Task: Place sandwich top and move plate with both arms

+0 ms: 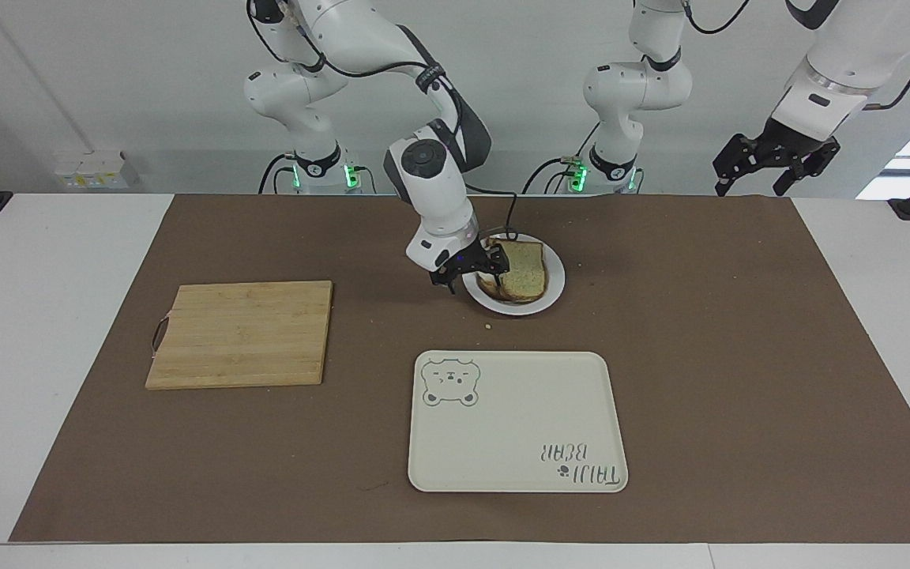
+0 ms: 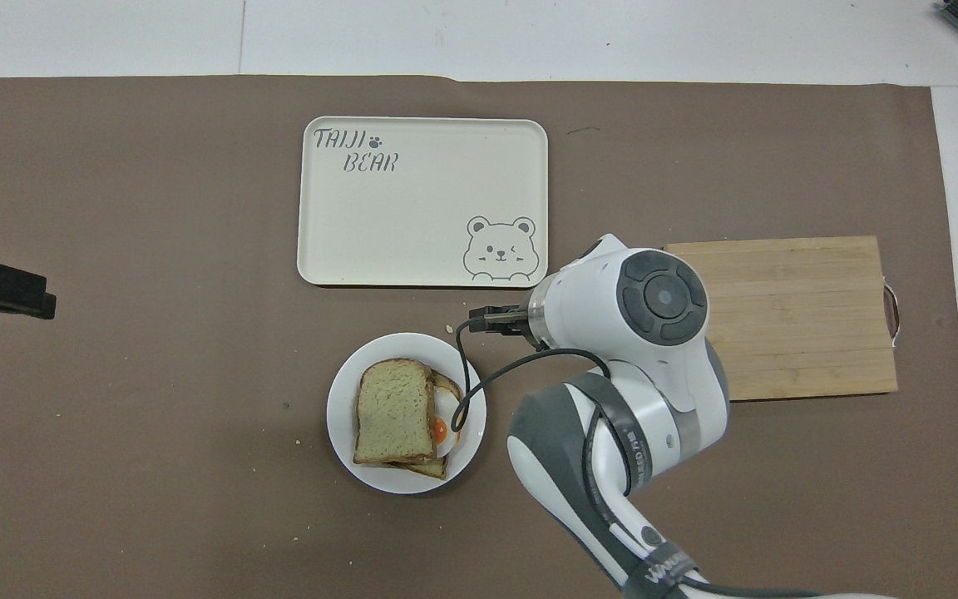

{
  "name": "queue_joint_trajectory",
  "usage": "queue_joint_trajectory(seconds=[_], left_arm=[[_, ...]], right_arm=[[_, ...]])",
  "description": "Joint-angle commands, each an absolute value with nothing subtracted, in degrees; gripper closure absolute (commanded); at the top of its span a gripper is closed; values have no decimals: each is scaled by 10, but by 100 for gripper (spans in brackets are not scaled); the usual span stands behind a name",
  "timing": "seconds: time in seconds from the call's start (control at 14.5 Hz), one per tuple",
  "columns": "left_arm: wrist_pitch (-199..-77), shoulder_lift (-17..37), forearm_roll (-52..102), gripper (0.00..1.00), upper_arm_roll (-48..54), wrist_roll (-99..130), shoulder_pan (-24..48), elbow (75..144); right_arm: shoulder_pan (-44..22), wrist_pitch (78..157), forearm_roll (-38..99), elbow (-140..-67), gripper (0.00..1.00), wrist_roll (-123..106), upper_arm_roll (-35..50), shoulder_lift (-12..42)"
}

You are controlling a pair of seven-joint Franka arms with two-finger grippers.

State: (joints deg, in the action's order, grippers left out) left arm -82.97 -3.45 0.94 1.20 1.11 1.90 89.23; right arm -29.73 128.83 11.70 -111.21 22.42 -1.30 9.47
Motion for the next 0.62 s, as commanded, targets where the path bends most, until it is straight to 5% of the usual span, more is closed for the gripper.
queue_joint_trajectory(seconds=[0.0,0.55], left_arm=[[-819,-33,1,0,15,16,15,885],[-819,-33,1,0,15,16,15,885]], right_arm=[[-271,1239,84,-1107,0,214,-7,63],[-196,1135,62,-1099,0,212,-8,-15]])
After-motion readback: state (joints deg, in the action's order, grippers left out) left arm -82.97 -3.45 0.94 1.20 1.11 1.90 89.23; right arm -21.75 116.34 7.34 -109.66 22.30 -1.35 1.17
